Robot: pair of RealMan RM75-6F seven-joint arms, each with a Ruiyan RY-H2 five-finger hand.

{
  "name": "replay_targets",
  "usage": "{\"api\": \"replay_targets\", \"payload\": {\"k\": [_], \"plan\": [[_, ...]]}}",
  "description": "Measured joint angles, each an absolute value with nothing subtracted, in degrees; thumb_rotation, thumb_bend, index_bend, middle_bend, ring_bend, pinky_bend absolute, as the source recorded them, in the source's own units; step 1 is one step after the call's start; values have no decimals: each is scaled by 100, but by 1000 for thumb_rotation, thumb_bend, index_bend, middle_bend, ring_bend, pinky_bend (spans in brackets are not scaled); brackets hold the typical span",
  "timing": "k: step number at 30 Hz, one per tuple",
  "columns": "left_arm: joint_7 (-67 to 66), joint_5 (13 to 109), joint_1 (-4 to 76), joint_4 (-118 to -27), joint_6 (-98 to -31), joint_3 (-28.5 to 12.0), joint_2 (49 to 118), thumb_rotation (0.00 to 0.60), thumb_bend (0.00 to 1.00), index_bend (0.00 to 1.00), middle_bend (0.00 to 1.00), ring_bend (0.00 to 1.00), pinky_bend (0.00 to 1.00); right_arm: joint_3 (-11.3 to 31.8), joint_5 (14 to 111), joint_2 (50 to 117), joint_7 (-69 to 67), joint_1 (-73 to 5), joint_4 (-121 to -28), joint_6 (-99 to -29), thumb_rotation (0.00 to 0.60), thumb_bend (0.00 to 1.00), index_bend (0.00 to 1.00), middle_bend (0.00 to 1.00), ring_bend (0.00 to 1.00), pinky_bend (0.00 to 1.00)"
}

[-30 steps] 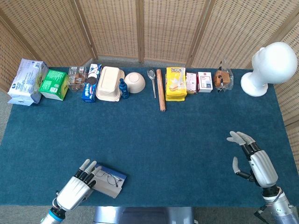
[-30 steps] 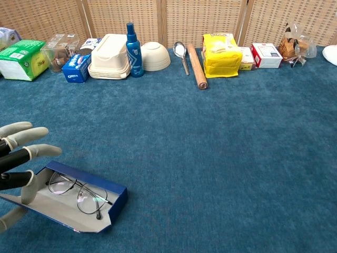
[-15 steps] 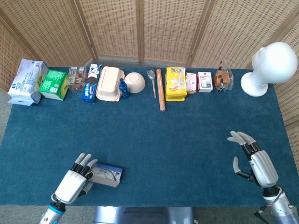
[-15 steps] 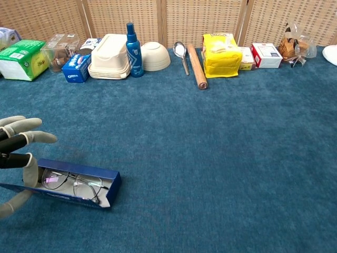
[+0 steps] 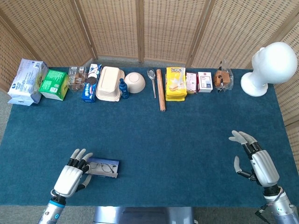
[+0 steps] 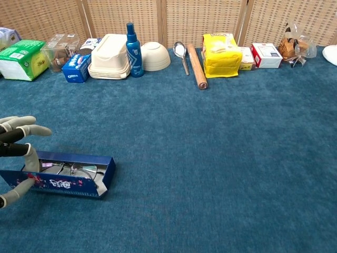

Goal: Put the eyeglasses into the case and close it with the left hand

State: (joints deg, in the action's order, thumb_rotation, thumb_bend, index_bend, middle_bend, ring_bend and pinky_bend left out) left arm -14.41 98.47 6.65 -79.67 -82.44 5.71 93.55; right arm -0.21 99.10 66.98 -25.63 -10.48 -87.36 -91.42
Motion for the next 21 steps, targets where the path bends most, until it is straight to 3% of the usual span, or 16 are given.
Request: {"api": "replay_targets", "payload": {"k": [21], "plan": [[-1187, 9286, 799, -8086, -8040, 190, 9492, 583, 414, 503, 149, 33, 0, 5, 9828, 6696, -2651, -1025, -8668, -9119, 422, 664, 19, 260, 124, 147]]}}
